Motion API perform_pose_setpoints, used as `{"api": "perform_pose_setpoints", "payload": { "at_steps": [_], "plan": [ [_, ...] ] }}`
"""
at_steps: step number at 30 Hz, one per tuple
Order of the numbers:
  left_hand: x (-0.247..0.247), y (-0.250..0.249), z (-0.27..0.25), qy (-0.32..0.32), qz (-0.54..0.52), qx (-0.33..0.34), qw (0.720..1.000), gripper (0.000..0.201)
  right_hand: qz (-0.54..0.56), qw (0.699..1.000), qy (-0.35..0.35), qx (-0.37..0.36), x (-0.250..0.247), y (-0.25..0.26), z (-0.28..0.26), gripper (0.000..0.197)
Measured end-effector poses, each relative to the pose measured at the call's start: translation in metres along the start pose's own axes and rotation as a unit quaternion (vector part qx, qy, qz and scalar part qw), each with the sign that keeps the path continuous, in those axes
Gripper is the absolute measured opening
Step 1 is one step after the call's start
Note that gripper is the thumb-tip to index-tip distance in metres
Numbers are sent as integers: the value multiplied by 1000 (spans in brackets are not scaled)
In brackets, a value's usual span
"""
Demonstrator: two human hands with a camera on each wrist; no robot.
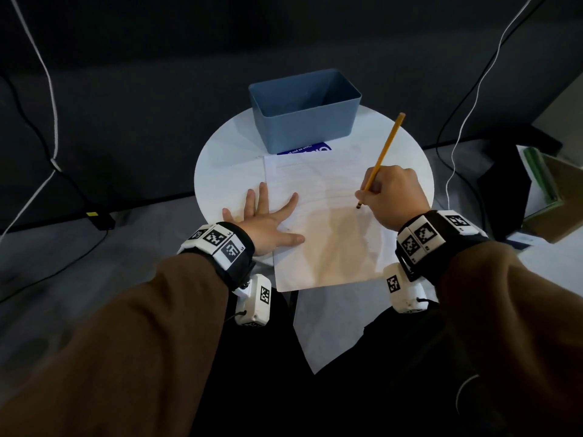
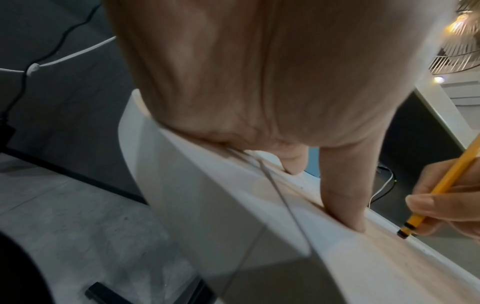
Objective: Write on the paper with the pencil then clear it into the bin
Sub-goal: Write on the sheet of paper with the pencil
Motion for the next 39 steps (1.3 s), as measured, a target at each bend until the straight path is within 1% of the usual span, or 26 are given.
{"api": "perform_pose_setpoints", "payload": {
  "at_steps": [2,4,7,9,16,19,23,25,29,32,35,39],
  "plan": [
    [0,-1,0,1,-3,1,1000,89,4,1000,-1,-7,-1,3,-1,22],
    [-1,-2,-1,2,-6,1,1000,89,16,999,5,-30,5,15,-3,23],
    [-1,-3,-3,3,-6,0,1000,89,26,998,20,-57,20,33,-7,20],
    [-2,-3,-3,1,-6,-1,1000,89,16,997,30,-65,25,37,-8,18],
    [0,-1,-1,-2,-12,2,1000,87,-16,1000,2,-18,-8,-2,-3,17],
    [-1,-2,-1,0,-8,1,1000,87,1,1000,-6,-31,-6,3,-3,15],
    [-1,-2,-2,3,-6,1,1000,88,25,998,20,-54,11,15,-6,15],
    [-1,-2,-2,2,-4,1,1000,88,16,999,19,-47,9,11,-4,15],
    [-1,-1,-2,0,-3,3,1000,88,-8,1000,-4,-16,-14,-14,-3,15],
    [-1,-2,-2,0,-2,6,1000,87,5,1000,-16,-8,-23,-25,-11,15],
    [-1,-3,-2,1,-2,5,1000,87,22,999,-24,-16,-21,-19,-12,15],
    [-1,-2,-2,3,1,4,1000,88,37,998,-22,-40,-13,1,-8,15]
  ]
}}
Point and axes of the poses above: each hand's wrist, its own z-axis towards the middle knuckle, its own x-axis out of the palm, y = z × x, the point moved 5 cm from there along z, towards the middle knuckle, and after that the axes turned 1 degree about x, right-handed, at the moved point
